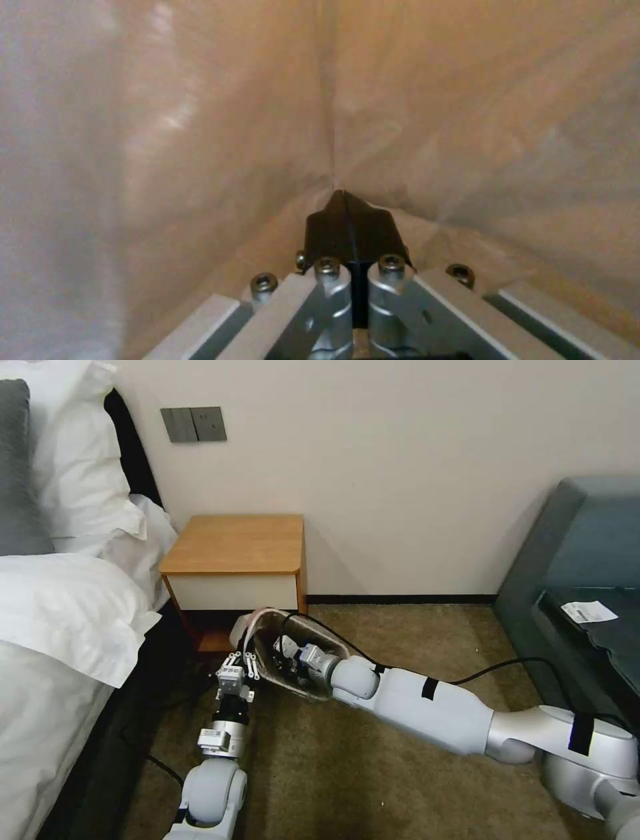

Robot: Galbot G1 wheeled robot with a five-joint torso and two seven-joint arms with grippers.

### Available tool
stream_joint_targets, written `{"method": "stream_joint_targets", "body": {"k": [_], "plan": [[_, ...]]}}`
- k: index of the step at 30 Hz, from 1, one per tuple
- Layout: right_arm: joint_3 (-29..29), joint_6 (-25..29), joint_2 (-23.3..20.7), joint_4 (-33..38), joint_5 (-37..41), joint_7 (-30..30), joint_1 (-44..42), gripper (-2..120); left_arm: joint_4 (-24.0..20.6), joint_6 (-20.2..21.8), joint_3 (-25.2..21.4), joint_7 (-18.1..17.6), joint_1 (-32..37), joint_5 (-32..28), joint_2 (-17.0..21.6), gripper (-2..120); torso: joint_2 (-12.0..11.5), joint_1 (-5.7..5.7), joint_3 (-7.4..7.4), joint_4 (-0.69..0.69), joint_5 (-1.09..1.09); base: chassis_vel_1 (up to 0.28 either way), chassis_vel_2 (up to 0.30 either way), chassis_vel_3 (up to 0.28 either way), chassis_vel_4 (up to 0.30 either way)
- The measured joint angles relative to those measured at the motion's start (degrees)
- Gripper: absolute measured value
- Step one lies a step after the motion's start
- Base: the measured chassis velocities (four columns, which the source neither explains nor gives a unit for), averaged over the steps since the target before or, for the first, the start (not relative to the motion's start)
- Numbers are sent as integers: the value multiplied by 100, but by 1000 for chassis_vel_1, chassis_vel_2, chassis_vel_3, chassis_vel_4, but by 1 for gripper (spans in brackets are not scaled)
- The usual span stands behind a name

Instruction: Pick up the garbage bag from the table and place it over the trash can.

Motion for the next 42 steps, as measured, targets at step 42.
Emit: {"method": "stream_joint_targets", "body": {"k": [42], "plan": [[2446,510,-1339,2576,-1009,-313,-2101,0,142,747,-197,-278,-19,-1173,192,3,0,0,0,1,0,0,0,0,0]]}}
